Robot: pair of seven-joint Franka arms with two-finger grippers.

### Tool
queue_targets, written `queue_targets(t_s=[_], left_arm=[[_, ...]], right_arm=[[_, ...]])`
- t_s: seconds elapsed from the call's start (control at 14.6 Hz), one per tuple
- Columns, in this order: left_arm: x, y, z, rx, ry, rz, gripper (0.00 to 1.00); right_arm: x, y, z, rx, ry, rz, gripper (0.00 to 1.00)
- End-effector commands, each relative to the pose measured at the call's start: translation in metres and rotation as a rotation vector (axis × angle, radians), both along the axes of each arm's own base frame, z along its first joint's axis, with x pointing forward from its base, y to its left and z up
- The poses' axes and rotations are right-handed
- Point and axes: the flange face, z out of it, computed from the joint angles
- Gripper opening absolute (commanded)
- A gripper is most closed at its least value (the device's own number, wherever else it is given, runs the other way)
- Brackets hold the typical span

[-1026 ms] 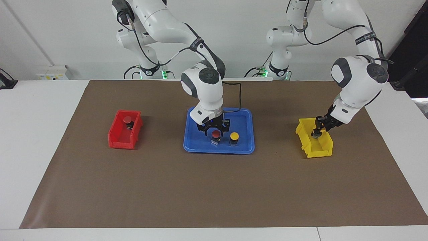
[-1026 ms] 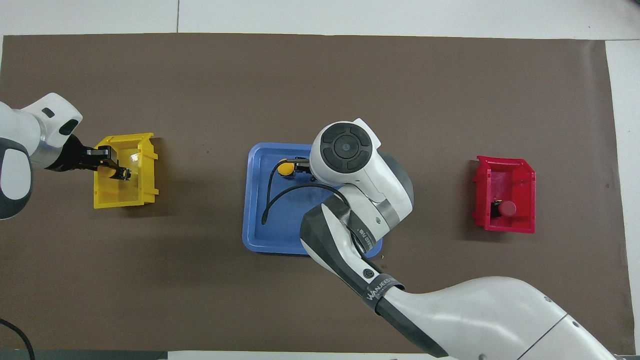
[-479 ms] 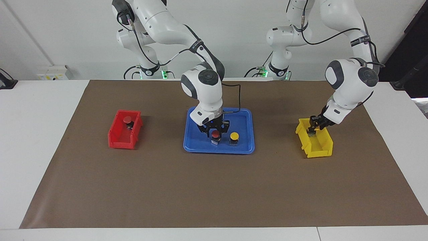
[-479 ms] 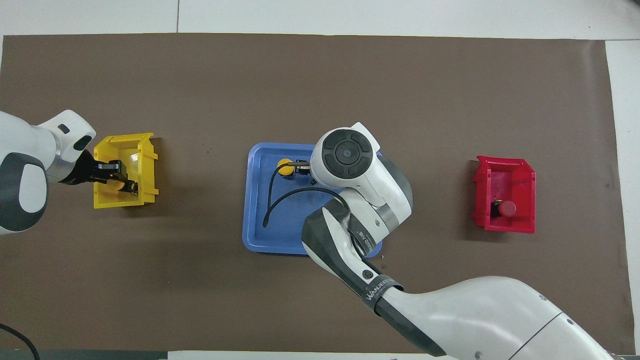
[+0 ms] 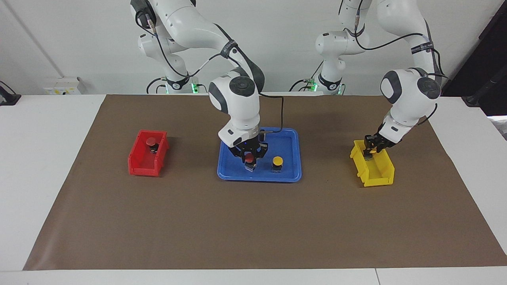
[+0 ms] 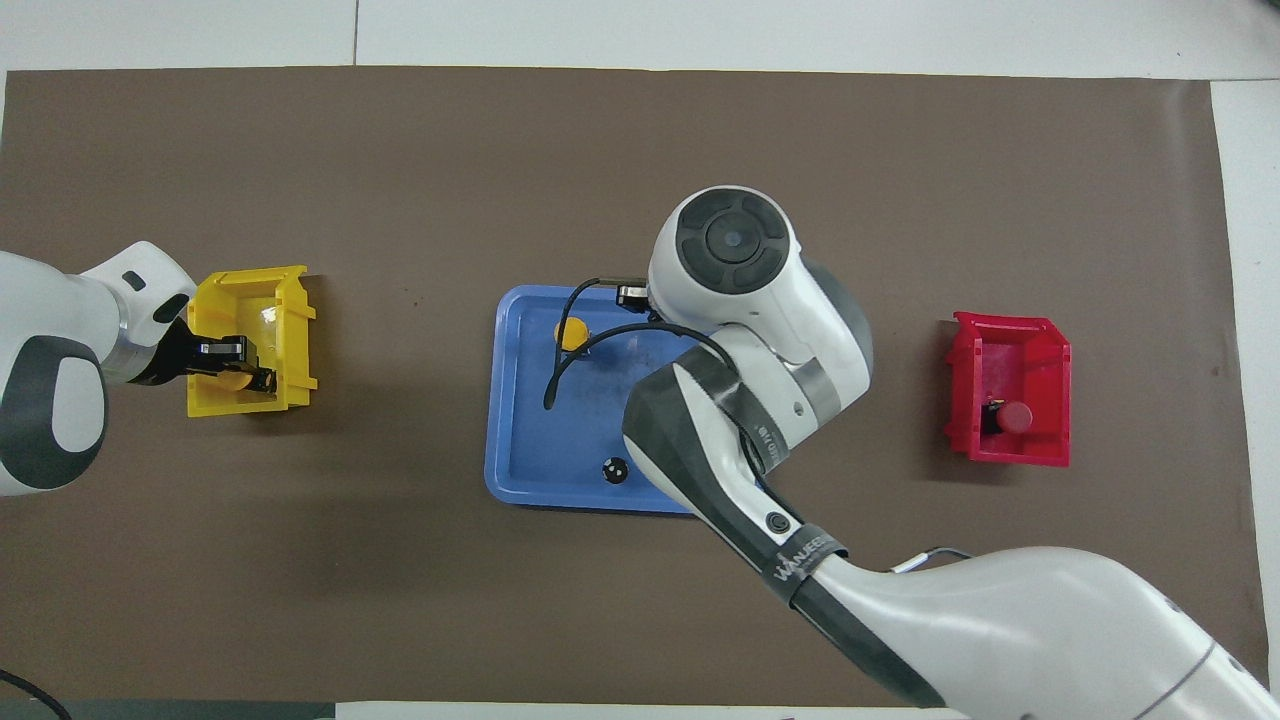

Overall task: Sort red and yellow buttons by color
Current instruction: 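Carry the second red button to the red bin with the right gripper, then reach the left gripper to the last yellow button and grasp it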

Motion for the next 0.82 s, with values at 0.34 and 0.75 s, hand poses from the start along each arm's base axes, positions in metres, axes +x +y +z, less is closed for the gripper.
queue_targets(t_s=[0.34,0.75], left_arm=[[0.004,0.004,0.016,0.016,-0.035,-0.012,0.54],[0.03,-0.005,0.119,0.063,-0.005,-0.058,1.0]], right_arm=[[-0.019,-0.272,0.059,-0.012,0.152,0.142,0.09],[-0.047,-0.315,0.01,-0.032,0.083,0.224,0.09]])
